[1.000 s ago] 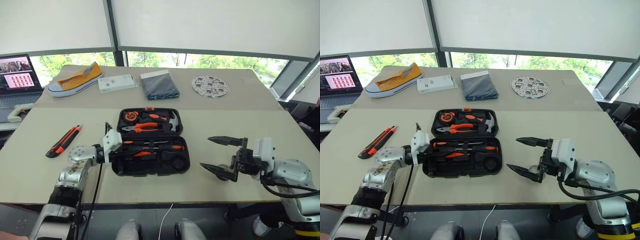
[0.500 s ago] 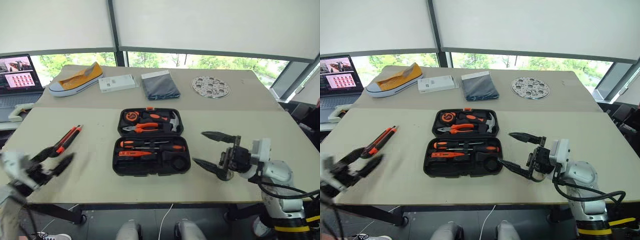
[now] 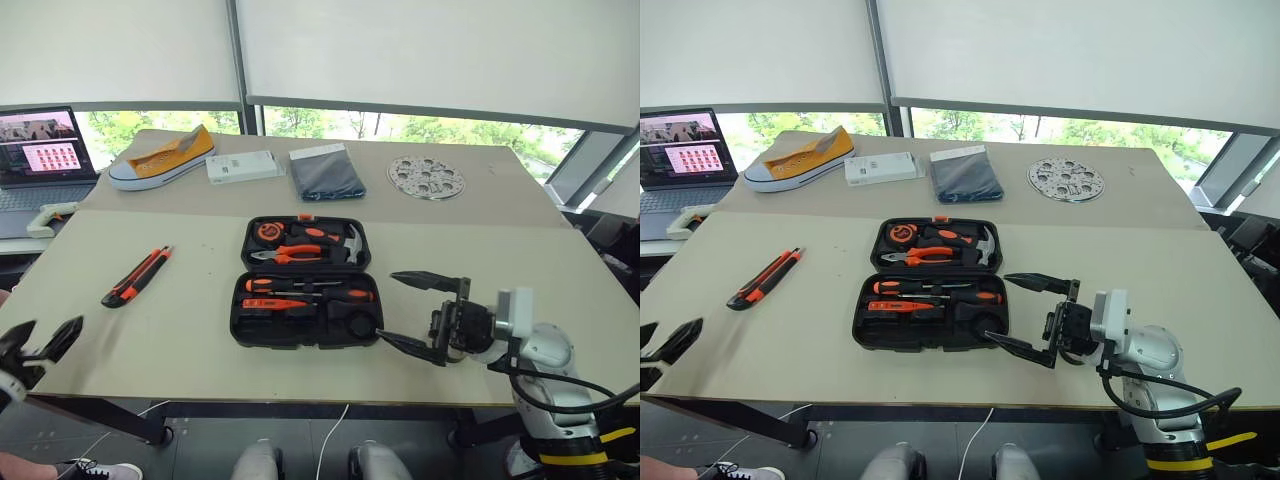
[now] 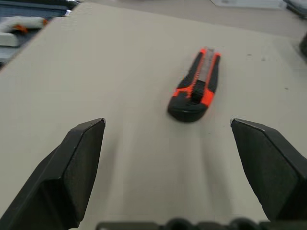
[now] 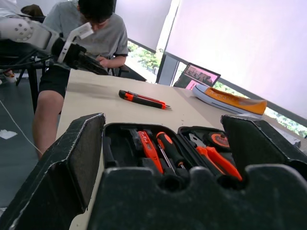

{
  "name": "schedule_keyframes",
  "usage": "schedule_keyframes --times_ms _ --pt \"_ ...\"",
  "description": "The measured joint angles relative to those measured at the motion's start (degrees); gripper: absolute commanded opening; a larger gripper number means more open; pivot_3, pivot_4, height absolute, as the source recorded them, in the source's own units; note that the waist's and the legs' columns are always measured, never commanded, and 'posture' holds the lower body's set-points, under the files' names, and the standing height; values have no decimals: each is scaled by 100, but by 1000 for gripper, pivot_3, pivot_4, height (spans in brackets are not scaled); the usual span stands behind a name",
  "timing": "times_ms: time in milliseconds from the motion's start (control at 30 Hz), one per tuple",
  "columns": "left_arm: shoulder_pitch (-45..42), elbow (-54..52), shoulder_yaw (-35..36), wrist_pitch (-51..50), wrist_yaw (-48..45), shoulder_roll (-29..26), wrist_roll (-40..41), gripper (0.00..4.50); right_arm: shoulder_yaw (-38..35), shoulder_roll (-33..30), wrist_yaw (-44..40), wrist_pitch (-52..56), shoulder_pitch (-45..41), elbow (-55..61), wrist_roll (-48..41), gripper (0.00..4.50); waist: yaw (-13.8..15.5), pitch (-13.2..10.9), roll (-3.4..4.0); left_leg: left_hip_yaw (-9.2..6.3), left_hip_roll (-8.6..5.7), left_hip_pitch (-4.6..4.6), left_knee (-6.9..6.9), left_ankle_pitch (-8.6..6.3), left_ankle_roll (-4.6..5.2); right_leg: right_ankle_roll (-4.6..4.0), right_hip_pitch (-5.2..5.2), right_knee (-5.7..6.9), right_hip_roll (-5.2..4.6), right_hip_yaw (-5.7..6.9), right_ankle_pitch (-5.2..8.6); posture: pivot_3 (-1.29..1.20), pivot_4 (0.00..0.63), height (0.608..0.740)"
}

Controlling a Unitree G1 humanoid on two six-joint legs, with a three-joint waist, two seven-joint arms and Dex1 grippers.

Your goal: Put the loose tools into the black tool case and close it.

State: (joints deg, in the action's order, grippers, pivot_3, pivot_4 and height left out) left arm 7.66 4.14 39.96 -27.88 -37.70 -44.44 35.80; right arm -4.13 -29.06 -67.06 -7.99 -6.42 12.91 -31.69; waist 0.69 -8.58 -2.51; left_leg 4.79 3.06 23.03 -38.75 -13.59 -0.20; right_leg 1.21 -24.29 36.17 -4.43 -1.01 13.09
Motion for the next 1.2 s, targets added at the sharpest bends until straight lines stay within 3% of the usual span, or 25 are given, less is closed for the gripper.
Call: schedule_keyframes --times_ms 67,267,400,500,667,700,800,967,1067,1200 --pt "-488 308 -456 -94 -67 -210 -218 4478 10 -19 44 1 -6 -2 34 4500 -9 1 0 1 -2 10 1 8 11 -38 5 2 3 -1 -23 0 150 740" --pt "-2306 1653 -1723 -254 -93 -427 -930 4478 95 -18 218 2 -47 20 170 4500 -34 1 -3 1 -2 19 6 29 45 -6 0 1 13 4 -36 0 150 740" --pt "-3010 2592 -2186 -182 -296 -518 -1363 4478 95 -37 339 13 88 73 168 4500 -98 1 -3 2 -5 21 20 26 46 -2 -3 -3 10 4 -33 0 150 740" --pt "-3577 3333 -2518 -65 -470 -509 -1637 3724 65 -111 395 16 179 178 168 4500 -84 0 -5 -2 -6 25 21 26 46 -1 -2 -2 12 9 -32 0 150 740" --pt "-4112 4176 -2740 341 -595 -506 -2001 1828 42 -185 478 20 298 263 163 4500 -67 0 -6 -1 -9 23 19 26 46 1 0 -2 7 8 -31 0 150 740" --pt "-4114 4190 -2740 374 -675 -505 -2002 1619 41 -212 479 22 305 274 162 4500 -68 0 -5 -1 -9 22 18 26 46 1 0 -2 7 8 -31 0 150 740" --pt "-4106 4199 -2722 668 -1130 -458 -1955 1608 24 -310 470 48 343 292 126 4500 -67 -1 -7 -1 -8 26 17 26 45 1 -2 -1 8 8 -31 0 150 740" --pt "-3664 3124 -2641 1467 -2541 -488 -1556 1608 -206 -578 388 100 484 301 85 4500 -45 -5 -14 0 -9 33 14 24 48 2 -1 -6 1 7 -31 0 150 740" --pt "-2811 1345 -3034 1487 -3785 -817 -1283 1608 -629 -892 310 223 591 269 -124 4500 -51 -7 -9 3 -9 34 15 19 53 4 -2 -10 -3 2 -29 0 150 740" --pt "-2528 -441 -3479 1149 -4420 -838 -848 1608 -866 -1469 -277 211 965 182 -109 4500 17 -9 -7 -7 -6 31 13 21 53 3 4 -9 6 7 -17 0 150 740"
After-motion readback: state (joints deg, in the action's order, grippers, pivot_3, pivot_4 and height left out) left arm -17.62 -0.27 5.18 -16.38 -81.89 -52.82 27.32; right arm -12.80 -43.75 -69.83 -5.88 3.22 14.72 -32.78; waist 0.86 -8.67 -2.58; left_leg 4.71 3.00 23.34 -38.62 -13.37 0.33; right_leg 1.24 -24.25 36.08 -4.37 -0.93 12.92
